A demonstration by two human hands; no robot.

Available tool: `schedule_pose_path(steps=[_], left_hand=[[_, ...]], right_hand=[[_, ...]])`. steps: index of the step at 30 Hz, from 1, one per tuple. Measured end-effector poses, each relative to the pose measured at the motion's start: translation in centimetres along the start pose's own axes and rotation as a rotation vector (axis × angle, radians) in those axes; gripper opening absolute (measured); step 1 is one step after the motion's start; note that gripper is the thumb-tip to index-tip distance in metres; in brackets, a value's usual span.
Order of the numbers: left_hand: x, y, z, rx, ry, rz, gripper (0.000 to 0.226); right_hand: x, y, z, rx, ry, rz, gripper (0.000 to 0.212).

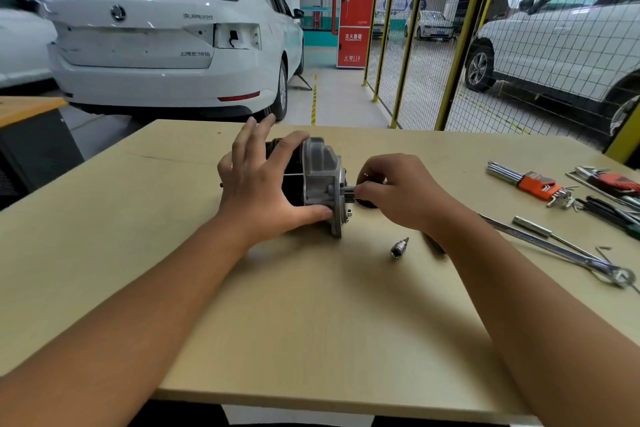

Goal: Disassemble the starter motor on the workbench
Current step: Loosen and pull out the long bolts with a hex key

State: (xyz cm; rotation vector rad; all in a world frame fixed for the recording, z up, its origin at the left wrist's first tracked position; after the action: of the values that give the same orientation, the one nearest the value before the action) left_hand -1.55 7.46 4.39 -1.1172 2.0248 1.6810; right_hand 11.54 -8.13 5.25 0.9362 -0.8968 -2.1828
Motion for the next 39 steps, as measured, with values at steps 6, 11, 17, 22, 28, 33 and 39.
schedule_pose_path(steps=[6, 11, 17, 22, 28, 33, 39], left_hand=[[0.1, -0.3, -0.3, -0.059, -0.057, 0.007, 0.118], [0.1, -0.6, -1.0, -0.167, -0.121, 0.063, 0.120], [0.2, -1.7, -1.4, -0.340, -0.103, 0.170, 0.124], [-0.1, -2.5, -1.6, -0.381, -0.145, 0.189, 0.131], [-2.0, -3.0, -0.8, -0.257, -0.098, 0.294, 0.130], [-3.7, -2.7, 1.3, -0.139, -0.087, 0.475, 0.132], [-4.5, -0.6, 7.0, -0.117, -0.037, 0.669, 0.131]], right_hand=[[-0.1, 1.0, -0.8, -0.043, -0.027, -0.051, 0.009], [0.1, 3.1, -0.9, -0.173, -0.024, -0.145, 0.018], [0.3, 2.7, -2.5, -0.045, -0.114, 0.096, 0.024], [0.2, 0.9, -4.8, 0.108, -0.207, 0.213, 0.026], [0.2, -0.8, -5.0, 0.230, -0.181, 0.238, 0.042], [0.3, -0.8, -4.8, 0.192, -0.112, 0.180, 0.035], [0.0, -1.1, -4.3, 0.156, -0.059, 0.131, 0.023]])
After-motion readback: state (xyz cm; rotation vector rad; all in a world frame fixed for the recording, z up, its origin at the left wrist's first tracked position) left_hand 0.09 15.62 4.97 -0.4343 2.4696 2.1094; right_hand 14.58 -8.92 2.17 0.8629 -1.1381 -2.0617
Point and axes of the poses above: each hand's wrist, its own x-axis away from the middle knuckle, its own y-axis out of the back of the hand, z = x × y, the point moved 8 cm from there along -x, towards the middle knuckle
